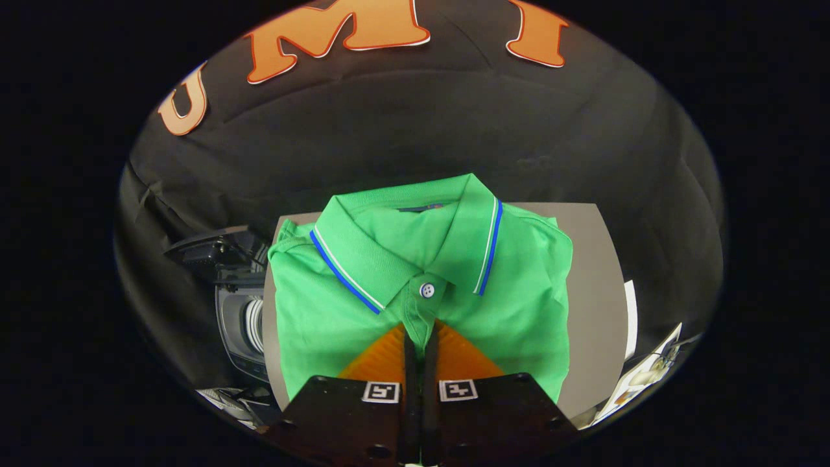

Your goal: Put the clothes into the washing machine and then close the washing machine lid.

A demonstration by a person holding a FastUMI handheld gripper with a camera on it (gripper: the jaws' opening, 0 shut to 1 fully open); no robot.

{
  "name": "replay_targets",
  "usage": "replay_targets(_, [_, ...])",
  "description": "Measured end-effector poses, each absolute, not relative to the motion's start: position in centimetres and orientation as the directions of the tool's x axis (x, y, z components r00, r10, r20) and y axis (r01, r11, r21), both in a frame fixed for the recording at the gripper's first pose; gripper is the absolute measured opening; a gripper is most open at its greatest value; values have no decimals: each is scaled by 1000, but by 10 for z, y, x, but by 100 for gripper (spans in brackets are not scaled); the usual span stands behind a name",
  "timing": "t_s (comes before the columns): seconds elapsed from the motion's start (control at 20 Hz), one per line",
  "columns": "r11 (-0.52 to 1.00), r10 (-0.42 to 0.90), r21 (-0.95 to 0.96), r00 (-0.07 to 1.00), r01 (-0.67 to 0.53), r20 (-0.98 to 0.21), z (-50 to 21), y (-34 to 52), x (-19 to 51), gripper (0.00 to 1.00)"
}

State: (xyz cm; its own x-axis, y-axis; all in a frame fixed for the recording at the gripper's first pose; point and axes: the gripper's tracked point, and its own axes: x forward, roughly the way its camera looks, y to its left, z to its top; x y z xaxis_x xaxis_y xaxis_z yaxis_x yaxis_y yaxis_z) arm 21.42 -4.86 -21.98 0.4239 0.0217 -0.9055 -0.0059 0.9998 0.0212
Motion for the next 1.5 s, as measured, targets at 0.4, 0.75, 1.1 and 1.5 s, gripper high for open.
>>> replay_targets(0.4, [1000,19,14,542,-14,-840,-210,-47,215,9])
replay_targets(0.75, [996,55,87,678,13,-733,-183,-50,224,8])
replay_targets(1.1, [992,68,129,819,8,-570,-130,-49,226,8])
replay_targets(1.5, [978,133,201,891,-47,-435,-66,-9,187,8])
